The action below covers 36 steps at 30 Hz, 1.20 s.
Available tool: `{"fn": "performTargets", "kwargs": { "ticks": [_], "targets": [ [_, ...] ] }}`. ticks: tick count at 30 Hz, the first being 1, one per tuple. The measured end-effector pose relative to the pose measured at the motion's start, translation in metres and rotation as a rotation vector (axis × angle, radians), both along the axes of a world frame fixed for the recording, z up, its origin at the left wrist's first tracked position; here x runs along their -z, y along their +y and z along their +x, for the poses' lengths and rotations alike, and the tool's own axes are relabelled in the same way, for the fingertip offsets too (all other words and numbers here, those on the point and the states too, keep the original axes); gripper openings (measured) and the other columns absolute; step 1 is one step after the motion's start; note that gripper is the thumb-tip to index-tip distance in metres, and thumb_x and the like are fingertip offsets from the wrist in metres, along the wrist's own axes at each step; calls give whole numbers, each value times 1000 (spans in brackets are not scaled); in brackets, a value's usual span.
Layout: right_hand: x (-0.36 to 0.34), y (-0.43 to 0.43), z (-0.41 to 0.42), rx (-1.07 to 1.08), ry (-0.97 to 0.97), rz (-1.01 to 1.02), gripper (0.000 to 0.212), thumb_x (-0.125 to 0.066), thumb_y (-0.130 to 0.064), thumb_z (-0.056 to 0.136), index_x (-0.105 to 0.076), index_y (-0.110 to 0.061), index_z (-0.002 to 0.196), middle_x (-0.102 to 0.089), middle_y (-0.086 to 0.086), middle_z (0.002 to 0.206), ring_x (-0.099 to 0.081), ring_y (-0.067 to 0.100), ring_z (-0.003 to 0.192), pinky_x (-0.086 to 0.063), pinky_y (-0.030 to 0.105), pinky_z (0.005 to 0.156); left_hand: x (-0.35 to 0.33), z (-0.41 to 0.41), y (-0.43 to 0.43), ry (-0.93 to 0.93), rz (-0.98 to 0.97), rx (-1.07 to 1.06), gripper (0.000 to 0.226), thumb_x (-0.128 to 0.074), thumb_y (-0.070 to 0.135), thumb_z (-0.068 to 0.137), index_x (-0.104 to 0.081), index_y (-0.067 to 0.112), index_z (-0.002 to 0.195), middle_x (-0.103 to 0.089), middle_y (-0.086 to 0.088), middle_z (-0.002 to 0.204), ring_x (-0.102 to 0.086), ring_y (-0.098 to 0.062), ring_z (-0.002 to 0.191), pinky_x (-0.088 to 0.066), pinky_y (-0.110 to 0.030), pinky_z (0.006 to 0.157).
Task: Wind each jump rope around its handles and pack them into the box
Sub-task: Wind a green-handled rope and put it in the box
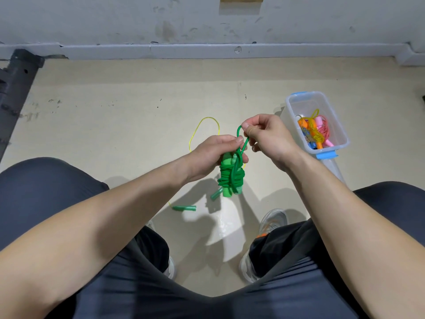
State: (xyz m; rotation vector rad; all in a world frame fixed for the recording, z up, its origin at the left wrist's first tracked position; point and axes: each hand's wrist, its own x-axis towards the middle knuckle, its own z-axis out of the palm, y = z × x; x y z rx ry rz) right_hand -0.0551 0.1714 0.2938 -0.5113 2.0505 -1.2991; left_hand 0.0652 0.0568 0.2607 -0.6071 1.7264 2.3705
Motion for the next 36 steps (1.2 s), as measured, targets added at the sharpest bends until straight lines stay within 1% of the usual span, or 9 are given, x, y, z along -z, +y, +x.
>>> {"fn": "performTargets", "kwargs": {
  "ticks": [3,6,10,16,19,26,30,33,36],
  "targets": [
    [-1,-2,0,3,-9,-24,13,-62,-9,98,-65,-10,85,-58,0,65,-50,8,47,-42,23,48,2,1,4,12,-4,12,23,-65,32,87,-68,11,93,-71,-4,82,-63,-20,81,-48,-31,74],
    [0,-4,2,-9,19,-8,13,-64,-7,96,-66,-10,83,-58,1,65,-49,7,46,-44,23,49,5,2,12,-33,1,51,21,-68,27,83,-68,10,95,-71,-2,77,-69,-24,93,-52,-30,80],
    [2,-6,2,25,104,7,15,-66,-8,93,-67,-14,79,-59,3,67,-51,10,48,-45,25,52,11,6,24,-56,-87,93,14,-67,24,86,-66,11,91,-68,-4,75,-64,-22,77,-51,-32,75],
    [2,-10,3,100,238,-39,21,-70,-12,90,-64,-24,74,-56,-7,64,-54,14,59,-54,36,62,12,11,30,-49,-114,120,10,-63,13,98,-64,11,89,-66,-4,74,-60,-24,76,-52,-32,72],
    [-1,-9,1,102,243,-68,21,-70,-11,90,-64,-23,75,-57,-6,65,-54,15,59,-53,33,57,11,9,28,-40,-123,123,10,-62,13,99,-64,12,89,-66,-4,76,-61,-24,78,-52,-31,72],
    [-1,-5,0,63,151,-144,16,-68,-9,93,-67,-17,80,-60,-2,66,-56,7,53,-50,25,53,12,11,35,0,37,-1,20,-48,19,106,-60,9,93,-63,-8,76,-62,-23,72,-51,-30,68],
    [-6,-3,-4,135,-18,-224,15,-53,-27,103,-67,-22,103,-66,1,92,-59,11,65,-50,26,56,-1,3,20,3,135,-120,29,-43,23,107,-62,7,91,-62,-7,73,-62,-25,70,-51,-34,71],
    [-3,-1,1,117,-146,-95,24,-42,-33,107,-62,-20,104,-62,3,91,-56,15,63,-47,28,60,-8,-4,9,13,167,-229,30,-44,21,107,-62,4,90,-61,-7,71,-60,-26,69,-55,-31,67],
    [-1,3,13,-45,-259,86,35,-41,-46,105,-62,-19,102,-64,0,84,-59,18,69,-47,34,73,-14,-14,0,12,199,-346,32,-44,23,108,-62,2,91,-60,-10,75,-61,-24,66,-57,-29,61]
  ]
}}
